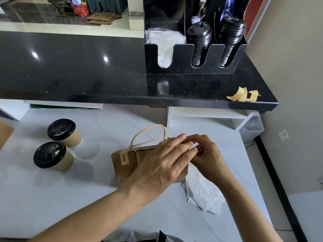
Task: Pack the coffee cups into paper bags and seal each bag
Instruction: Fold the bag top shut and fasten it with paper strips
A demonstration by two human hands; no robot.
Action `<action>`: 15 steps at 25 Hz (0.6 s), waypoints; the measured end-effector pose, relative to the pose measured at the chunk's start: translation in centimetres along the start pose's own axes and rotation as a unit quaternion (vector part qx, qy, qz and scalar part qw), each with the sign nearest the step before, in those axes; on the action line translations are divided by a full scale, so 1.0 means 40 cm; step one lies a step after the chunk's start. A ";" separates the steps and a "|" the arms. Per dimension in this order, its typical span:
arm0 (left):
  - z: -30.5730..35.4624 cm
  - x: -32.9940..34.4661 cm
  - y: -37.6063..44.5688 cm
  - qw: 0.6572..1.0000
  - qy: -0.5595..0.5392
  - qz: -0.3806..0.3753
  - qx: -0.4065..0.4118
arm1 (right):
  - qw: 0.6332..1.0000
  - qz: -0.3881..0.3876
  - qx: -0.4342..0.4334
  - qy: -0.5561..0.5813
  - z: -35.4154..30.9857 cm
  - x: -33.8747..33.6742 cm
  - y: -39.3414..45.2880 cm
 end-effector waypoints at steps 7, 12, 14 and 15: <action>-0.099 0.051 0.041 0.993 0.009 -0.049 -0.111 | 0.999 0.022 -0.006 0.032 0.015 -0.006 0.004; -0.112 0.065 0.023 0.988 -0.044 -0.051 -0.138 | 0.998 0.019 -0.002 0.054 0.013 -0.009 0.007; -0.117 0.067 0.011 0.988 -0.057 -0.051 -0.135 | 0.998 0.018 -0.004 0.055 0.010 -0.009 0.007; -0.121 0.069 0.007 0.987 -0.063 -0.050 -0.136 | 0.998 0.018 -0.006 0.057 0.007 -0.009 0.008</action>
Point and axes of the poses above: each hand's wrist, its own y-axis towards the middle knuckle, its own x-axis out of the palm, z = x × y, the point moved 7 cm from there along y, towards the middle knuckle, and after that the axes turned 15 degrees about y, right-handed, at the moved point
